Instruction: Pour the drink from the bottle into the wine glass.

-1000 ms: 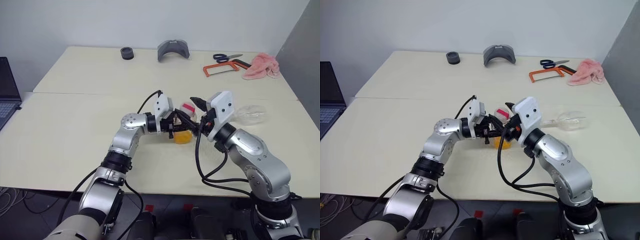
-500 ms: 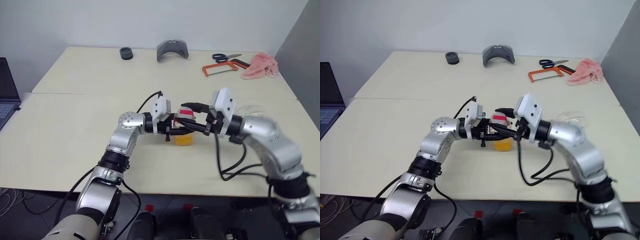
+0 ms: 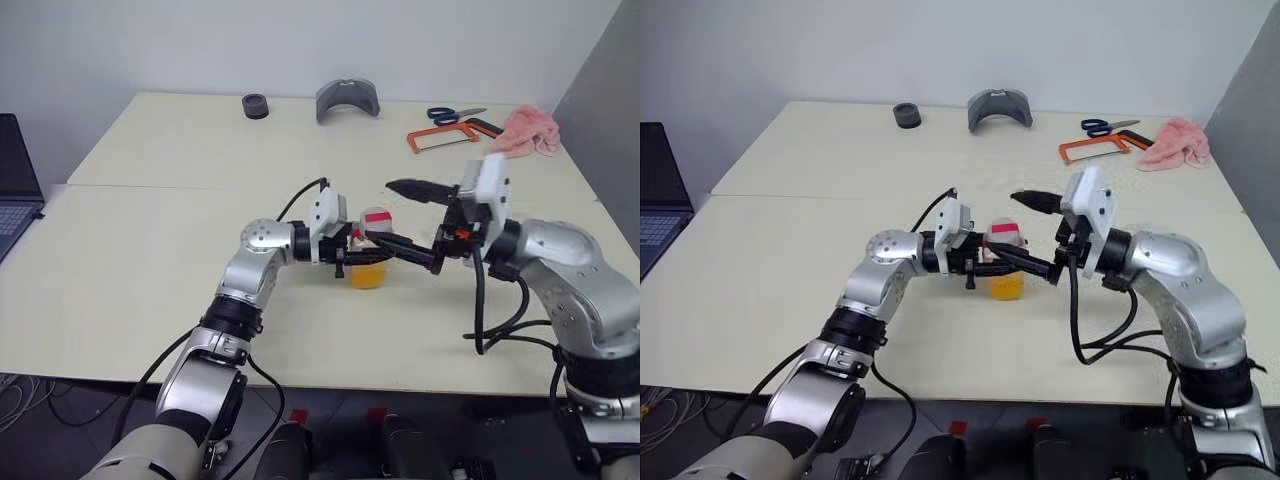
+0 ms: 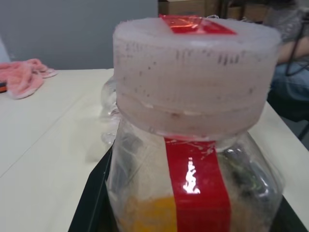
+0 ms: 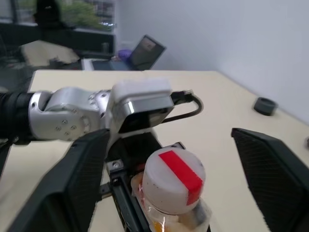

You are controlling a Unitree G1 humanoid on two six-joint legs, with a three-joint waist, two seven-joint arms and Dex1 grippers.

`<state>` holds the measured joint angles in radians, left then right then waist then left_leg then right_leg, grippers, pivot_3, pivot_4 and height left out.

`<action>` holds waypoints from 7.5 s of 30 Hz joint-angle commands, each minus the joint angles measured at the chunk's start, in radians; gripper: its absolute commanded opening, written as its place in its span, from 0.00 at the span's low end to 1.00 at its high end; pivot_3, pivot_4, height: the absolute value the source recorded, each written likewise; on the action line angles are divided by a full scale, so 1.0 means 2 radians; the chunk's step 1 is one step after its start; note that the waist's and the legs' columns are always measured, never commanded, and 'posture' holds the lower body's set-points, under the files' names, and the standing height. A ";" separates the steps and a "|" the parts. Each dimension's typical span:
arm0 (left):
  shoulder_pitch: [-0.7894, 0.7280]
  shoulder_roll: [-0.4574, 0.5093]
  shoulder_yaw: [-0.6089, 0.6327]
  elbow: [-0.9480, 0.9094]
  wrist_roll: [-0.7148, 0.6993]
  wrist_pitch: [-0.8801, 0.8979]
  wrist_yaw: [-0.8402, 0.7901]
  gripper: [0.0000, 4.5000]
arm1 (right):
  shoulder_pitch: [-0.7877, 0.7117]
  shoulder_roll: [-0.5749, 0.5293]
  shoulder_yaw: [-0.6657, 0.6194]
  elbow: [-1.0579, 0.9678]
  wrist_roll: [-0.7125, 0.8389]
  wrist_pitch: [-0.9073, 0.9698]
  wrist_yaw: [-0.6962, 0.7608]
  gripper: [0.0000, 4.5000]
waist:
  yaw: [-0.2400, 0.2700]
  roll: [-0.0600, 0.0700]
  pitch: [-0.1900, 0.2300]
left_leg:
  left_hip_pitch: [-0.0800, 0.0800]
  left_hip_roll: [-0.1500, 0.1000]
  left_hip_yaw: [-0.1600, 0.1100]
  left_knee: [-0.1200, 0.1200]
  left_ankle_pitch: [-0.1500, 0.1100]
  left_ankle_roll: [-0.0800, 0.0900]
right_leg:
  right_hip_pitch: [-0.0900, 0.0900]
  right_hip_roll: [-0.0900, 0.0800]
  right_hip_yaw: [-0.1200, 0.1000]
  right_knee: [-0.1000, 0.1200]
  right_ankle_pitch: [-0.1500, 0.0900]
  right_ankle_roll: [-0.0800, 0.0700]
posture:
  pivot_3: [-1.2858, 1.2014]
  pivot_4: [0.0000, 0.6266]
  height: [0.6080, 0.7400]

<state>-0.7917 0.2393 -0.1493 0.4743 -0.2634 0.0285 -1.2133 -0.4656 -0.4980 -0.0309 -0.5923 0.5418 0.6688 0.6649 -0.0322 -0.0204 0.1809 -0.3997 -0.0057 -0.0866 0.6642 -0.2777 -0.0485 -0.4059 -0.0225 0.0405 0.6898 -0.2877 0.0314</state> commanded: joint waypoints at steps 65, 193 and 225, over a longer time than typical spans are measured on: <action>-0.004 -0.005 -0.003 -0.015 -0.004 0.001 -0.018 0.38 | 0.022 0.084 0.096 -0.006 -0.115 -0.059 -0.083 0.42 | -0.001 0.000 0.000 | 0.001 -0.001 0.001 0.000 0.000 0.000 | 0.000 0.001 0.000 0.001 0.000 0.000 | 0.52 0.24 1.00; 0.001 -0.008 0.029 -0.022 -0.028 -0.010 -0.021 0.36 | 0.032 -0.020 -0.015 -0.039 0.060 0.047 -0.076 0.78 | 0.000 0.000 0.000 | 0.001 -0.001 0.002 0.001 0.000 0.000 | 0.000 0.001 0.001 0.002 0.000 0.000 | 0.52 0.24 1.00; 0.003 -0.007 0.025 -0.027 -0.035 -0.006 -0.026 0.36 | -0.023 0.008 0.029 0.011 -0.017 0.020 -0.090 0.78 | 0.000 0.000 0.000 | 0.001 -0.001 0.002 0.001 0.000 0.000 | 0.000 0.001 0.000 0.002 0.000 0.000 | 0.52 0.24 1.00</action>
<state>-0.7674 0.2278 -0.1119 0.4517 -0.3115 0.0328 -1.2597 -0.5105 -0.4734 0.0574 -0.5443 0.5033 0.7296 0.4784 -0.0332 -0.0202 0.1809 -0.3984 -0.0069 -0.0831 0.6661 -0.2778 -0.0479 -0.4059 -0.0209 0.0415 0.6936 -0.2877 0.0313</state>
